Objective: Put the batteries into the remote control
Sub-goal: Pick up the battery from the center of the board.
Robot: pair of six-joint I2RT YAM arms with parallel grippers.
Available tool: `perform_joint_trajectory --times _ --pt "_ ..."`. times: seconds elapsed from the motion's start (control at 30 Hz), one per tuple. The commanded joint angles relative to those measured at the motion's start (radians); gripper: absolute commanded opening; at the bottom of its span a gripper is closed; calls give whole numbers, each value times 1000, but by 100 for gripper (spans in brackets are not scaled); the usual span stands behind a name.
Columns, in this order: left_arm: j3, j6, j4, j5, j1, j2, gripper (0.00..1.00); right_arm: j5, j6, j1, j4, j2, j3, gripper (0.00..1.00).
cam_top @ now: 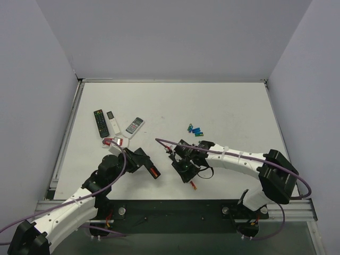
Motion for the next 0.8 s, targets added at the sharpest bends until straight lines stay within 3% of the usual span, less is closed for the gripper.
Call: perform_joint_trajectory --times 0.0,0.4,0.67,0.77 --pt "-2 5 4 -10 5 -15 0 -9 108 -27 -57 63 -7 28" --pt "-7 -2 7 -1 7 -24 0 116 162 -95 -96 83 -70 29" --pt "-1 -2 21 16 7 -7 0 43 142 -105 -70 133 -72 27" --pt "1 -12 25 26 7 -8 0 17 142 -105 -57 162 -72 19"
